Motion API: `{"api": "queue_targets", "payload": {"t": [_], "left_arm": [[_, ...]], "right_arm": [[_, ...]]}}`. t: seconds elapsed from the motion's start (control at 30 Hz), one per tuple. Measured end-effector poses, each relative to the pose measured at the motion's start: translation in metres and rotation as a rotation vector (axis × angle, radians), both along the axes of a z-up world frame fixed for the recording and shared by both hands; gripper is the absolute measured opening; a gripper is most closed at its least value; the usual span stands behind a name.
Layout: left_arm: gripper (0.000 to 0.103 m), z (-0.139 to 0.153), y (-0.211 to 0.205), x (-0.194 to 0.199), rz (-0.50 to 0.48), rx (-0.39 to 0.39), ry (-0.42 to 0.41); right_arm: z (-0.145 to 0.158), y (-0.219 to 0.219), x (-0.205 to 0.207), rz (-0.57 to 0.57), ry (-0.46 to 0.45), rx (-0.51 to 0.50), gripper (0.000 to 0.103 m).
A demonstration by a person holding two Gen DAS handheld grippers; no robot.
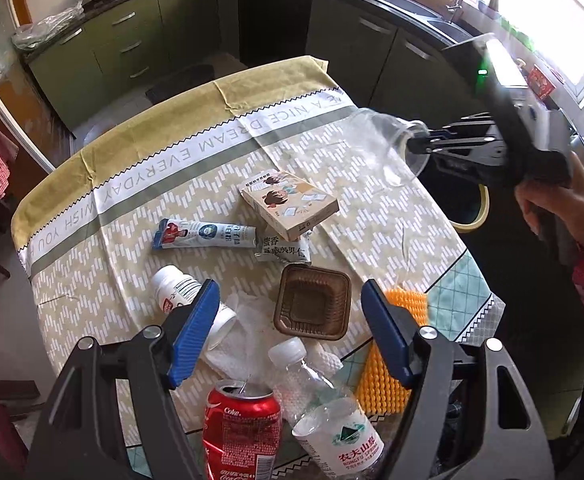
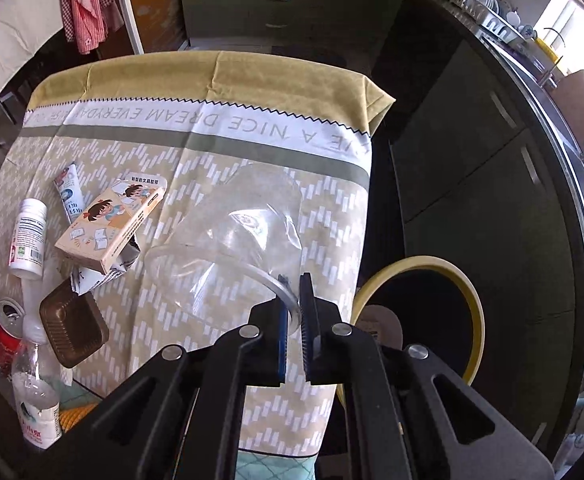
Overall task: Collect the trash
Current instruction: 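Carry the cup to the bin with the right gripper while the left grasps the cartoon box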
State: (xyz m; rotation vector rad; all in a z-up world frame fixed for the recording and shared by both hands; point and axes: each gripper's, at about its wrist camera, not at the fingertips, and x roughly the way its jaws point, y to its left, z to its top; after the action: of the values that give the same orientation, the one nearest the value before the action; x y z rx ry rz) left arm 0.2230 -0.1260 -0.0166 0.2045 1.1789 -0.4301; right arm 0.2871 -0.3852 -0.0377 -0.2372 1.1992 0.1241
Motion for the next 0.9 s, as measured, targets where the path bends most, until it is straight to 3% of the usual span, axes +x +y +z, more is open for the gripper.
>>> {"api": "queue_targets", "payload": {"t": [0.2, 0.43, 0.8, 0.9], "left_arm": [[0.075, -0.029, -0.027, 0.058, 0.118, 0.055, 0.139], [0.075, -0.070, -0.044, 0.107, 0.299, 0.108, 0.295], [0.073, -0.113, -0.056, 0.120, 0.399, 0.151, 0.450], [0.061, -0.119, -0.056, 0.118, 0.409, 0.133, 0.475]], "right_arm": [[0.013, -0.046, -0.011, -0.066, -0.008, 0.037, 0.007], [0.001, -0.091, -0.021, -0.117, 0.005, 0.073, 0.007], [-0.026, -0.147, -0.023, -0.171, 0.031, 0.120, 0.007], [-0.033, -0.155, -0.022, -0.178, 0.036, 0.131, 0.007]]}}
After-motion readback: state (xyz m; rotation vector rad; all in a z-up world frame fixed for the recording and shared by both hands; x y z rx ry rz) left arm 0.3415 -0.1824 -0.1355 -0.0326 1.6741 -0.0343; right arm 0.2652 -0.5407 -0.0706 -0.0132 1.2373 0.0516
